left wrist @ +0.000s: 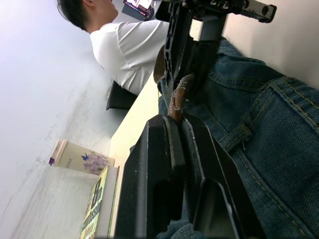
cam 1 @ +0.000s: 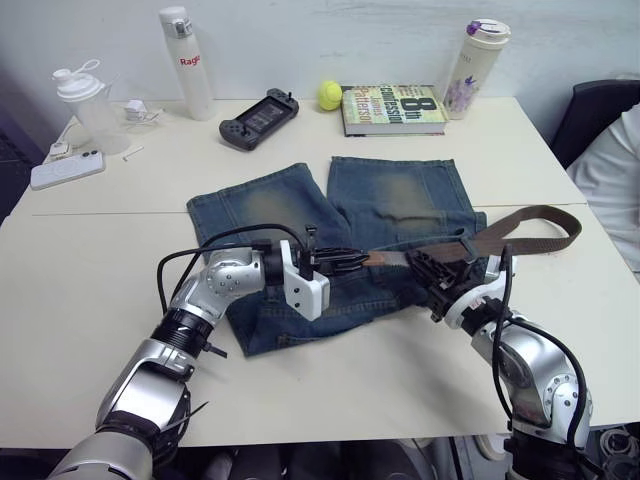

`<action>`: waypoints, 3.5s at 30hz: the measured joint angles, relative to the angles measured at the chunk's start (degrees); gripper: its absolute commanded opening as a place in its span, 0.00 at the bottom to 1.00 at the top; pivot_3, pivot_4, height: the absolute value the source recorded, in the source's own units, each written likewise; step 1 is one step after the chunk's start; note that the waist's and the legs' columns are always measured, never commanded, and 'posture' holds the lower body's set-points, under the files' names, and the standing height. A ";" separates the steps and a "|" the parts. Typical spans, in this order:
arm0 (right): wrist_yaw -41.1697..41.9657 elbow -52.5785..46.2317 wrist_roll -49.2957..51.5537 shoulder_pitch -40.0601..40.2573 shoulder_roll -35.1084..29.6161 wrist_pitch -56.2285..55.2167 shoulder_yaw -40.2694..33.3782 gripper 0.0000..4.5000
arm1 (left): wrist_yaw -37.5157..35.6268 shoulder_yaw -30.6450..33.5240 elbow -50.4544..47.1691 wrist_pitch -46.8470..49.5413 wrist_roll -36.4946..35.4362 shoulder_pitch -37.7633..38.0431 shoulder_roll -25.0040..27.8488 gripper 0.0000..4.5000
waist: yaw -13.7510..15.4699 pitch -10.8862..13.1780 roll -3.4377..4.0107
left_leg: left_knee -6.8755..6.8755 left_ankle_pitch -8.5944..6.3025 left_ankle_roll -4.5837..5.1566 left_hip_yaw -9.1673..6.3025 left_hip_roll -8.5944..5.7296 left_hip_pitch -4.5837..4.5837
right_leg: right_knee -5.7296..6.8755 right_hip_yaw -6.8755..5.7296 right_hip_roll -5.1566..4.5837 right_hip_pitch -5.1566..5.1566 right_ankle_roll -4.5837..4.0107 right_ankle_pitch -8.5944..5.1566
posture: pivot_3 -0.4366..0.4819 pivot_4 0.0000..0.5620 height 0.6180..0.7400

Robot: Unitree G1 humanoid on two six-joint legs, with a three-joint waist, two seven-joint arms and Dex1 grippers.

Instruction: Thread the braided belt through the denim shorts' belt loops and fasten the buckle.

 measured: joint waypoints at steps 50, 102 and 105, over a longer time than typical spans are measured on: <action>31.53 14.43 -36.44 -5.93 2.37 6.10 4.67 0.00 | -10.44 17.60 -43.25 63.60 -38.00 25.22 10.08 0.73 | -1.46 0.02 0.17 | -0.16 0.07 -0.14 -0.35 -0.04 0.06 | -0.06 0.08 0.11 0.09 -0.07 -0.04 | 0.48 0.27 1.00; 14.50 12.51 -18.79 -5.83 1.11 11.65 4.54 0.24 | 9.85 0.82 -0.65 -0.75 11.71 5.90 4.95 0.00 | -1.42 -0.04 0.06 | -0.32 0.06 -0.12 -0.04 0.00 0.13 | -0.01 0.22 0.06 -0.02 -0.06 -0.04 | 0.48 0.27 1.00; 13.70 9.44 -18.65 -5.59 -0.51 10.53 3.53 0.55 | 9.85 0.59 -0.68 -0.34 11.71 5.91 4.95 0.00 | -1.37 -0.03 0.08 | -0.28 0.05 -0.10 -0.04 0.00 0.09 | -0.02 0.22 0.05 -0.02 -0.06 -0.04 | 0.48 0.27 1.00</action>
